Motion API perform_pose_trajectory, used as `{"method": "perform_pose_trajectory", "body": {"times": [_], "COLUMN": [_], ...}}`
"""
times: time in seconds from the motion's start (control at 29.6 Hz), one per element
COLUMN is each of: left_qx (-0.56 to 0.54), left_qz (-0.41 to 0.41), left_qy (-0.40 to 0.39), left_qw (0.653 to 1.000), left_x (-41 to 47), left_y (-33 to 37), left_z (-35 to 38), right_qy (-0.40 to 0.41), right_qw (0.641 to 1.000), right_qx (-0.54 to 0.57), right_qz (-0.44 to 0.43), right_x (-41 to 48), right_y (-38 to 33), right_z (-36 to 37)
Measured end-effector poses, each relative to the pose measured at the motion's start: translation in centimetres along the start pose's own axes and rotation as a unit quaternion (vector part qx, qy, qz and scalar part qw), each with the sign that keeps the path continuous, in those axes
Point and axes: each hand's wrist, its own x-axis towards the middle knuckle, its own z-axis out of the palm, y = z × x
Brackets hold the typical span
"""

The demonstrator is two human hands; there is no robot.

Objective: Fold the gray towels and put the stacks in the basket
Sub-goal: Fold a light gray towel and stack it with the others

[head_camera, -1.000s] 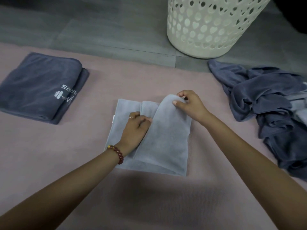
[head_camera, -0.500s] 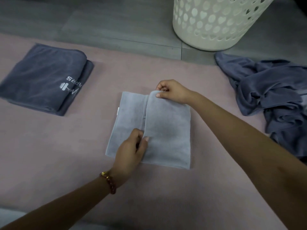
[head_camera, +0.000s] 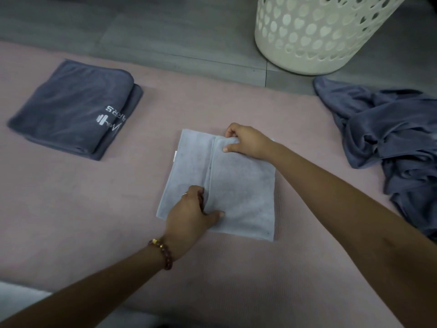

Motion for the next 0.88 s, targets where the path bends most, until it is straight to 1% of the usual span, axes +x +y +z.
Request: {"method": "perform_pose_trajectory", "body": {"times": [0.07,0.14,0.24,0.34,0.41,0.51,0.54,0.61,0.68,0.74,0.78,0.81,0.88], "left_qx": [0.008,-0.01,-0.098,-0.203,-0.256,-0.29,-0.296,-0.298,-0.269,-0.227,-0.219,-0.217,-0.235], "left_qz": [0.011,0.044,0.108,0.12,0.153,0.205,0.203,0.175,0.117,0.036,0.01,0.003,0.01], "left_qy": [-0.014,-0.031,-0.011,-0.028,-0.034,-0.003,0.015,0.062,0.098,0.089,0.072,0.054,0.023], "left_qw": [1.0,0.998,0.989,0.971,0.954,0.935,0.933,0.936,0.951,0.969,0.973,0.975,0.972], "left_x": [1.0,1.7,1.4,0.3,0.2,0.4,0.4,0.3,0.6,1.1,1.3,1.6,1.7], "left_y": [0.1,0.3,0.9,1.6,1.7,1.9,1.6,0.2,-2.1,-4.2,-4.7,-5.0,-5.1], "left_z": [0.0,0.1,0.5,-0.1,-0.8,-2.7,-3.4,-4.6,-5.3,-5.7,-6.0,-6.1,-6.2], "right_qy": [-0.014,-0.018,-0.024,-0.015,0.015,0.081,0.099,0.12,0.103,0.053,0.024,0.005,0.014], "right_qw": [1.0,1.0,0.999,0.999,0.999,0.985,0.979,0.972,0.978,0.994,0.998,1.0,0.999], "right_qx": [-0.021,-0.013,-0.031,-0.024,0.007,0.116,0.14,0.155,0.135,0.072,0.042,0.022,-0.015], "right_qz": [0.007,0.02,0.017,-0.018,-0.043,-0.095,-0.108,-0.131,-0.119,-0.068,-0.036,-0.008,0.038], "right_x": [-0.1,0.0,-0.3,-1.0,-1.3,-1.3,-1.1,-0.3,0.7,1.5,1.7,1.8,1.2], "right_y": [0.0,0.2,0.4,0.4,0.2,-1.5,-2.3,-3.9,-5.0,-4.8,-4.4,-3.9,-2.8], "right_z": [-0.3,-0.4,-0.4,-1.0,-1.8,-3.2,-3.5,-3.3,-2.0,-0.4,0.2,0.7,0.6]}}
